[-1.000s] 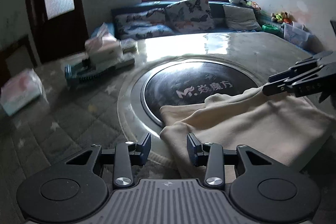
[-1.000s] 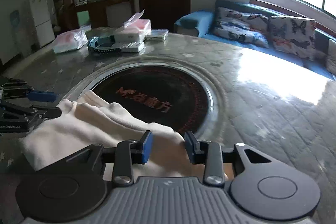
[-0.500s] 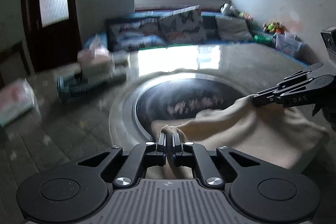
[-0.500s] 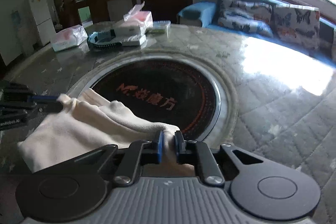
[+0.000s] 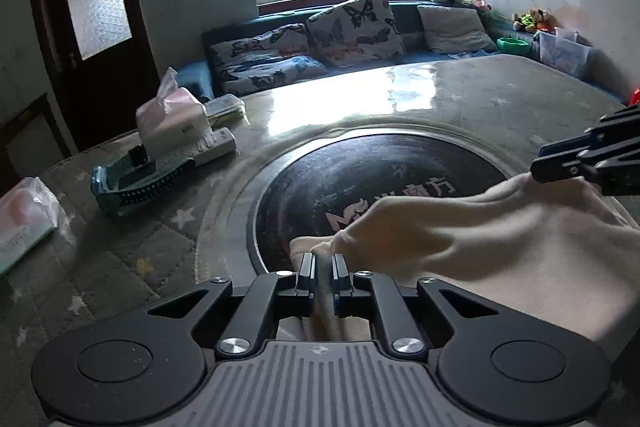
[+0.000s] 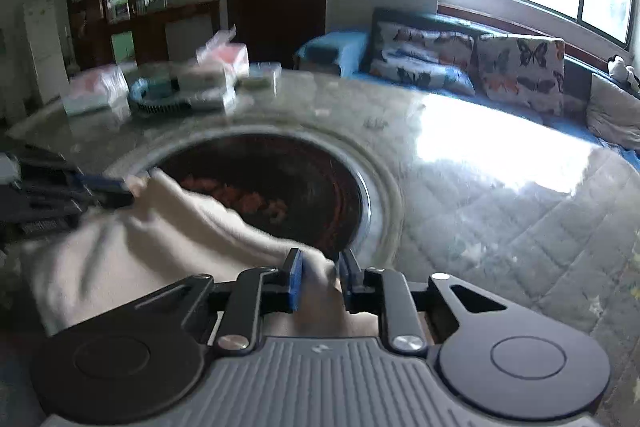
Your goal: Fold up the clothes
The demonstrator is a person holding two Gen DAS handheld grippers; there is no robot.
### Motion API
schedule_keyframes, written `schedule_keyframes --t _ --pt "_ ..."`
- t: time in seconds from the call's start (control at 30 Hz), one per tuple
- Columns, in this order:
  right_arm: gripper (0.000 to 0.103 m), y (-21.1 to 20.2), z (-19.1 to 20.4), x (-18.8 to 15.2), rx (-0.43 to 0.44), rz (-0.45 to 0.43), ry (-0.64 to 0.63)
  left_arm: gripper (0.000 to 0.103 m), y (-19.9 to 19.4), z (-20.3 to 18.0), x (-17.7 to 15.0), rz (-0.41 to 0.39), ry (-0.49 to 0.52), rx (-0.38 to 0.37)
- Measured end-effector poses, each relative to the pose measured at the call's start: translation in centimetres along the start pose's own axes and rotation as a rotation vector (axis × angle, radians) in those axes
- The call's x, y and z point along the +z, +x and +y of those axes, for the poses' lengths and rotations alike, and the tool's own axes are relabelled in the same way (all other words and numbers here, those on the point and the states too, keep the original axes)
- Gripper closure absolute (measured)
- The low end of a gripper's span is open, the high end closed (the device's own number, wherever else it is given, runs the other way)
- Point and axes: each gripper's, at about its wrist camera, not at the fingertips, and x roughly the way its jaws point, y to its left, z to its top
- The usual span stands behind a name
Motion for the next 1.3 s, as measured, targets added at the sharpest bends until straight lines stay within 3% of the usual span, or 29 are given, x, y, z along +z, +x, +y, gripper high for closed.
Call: schedule_keyframes --t 0.13,0.33,0.4,0.47,0.53,0.73,0.97,1.2,1.3 --pt "0.084 -0.9 1.0 0.7 0.073 -0.013 -0.012 0.092 -1.4 -0.3 0.8 -0.044 -0.009 0.004" --pt "0.083 0.2 2.1 0.5 0.115 0.028 -0.017 0.087 -1.6 -0.8 2.9 -0.041 -0.016 -0.13" --pt "0.082 0.3 2.5 0.3 0.121 0.035 -0.021 0.082 -0.9 -0.7 3.7 -0.03 -0.021 -0.161" --pt "0.075 0.1 2.9 0.1 0.121 0.033 -0.033 0.065 -0.1 -0.7 4.4 -0.017 -0.019 -0.192" --pt "0.074 0.2 3.0 0.1 0.12 0.034 -0.039 0.058 0.7 -0.9 5.0 -0.001 -0.006 -0.212" --pt "0.074 0.5 3.2 -0.1 0.134 0.051 -0.051 0.064 3.0 -1.3 4.2 0.104 0.025 -0.232" --pt "0.073 0.8 3.0 -0.3 0.151 0.061 -0.045 0.064 3.4 -1.3 3.6 0.129 0.058 -0.282" --pt "0.072 0.6 2.7 -0.1 0.162 0.044 -0.023 0.064 4.9 -0.4 4.2 0.176 -0.018 -0.372" --pt "0.072 0.5 2.1 0.0 0.155 0.035 -0.003 0.077 5.1 -0.1 4.3 0.172 -0.046 -0.402"
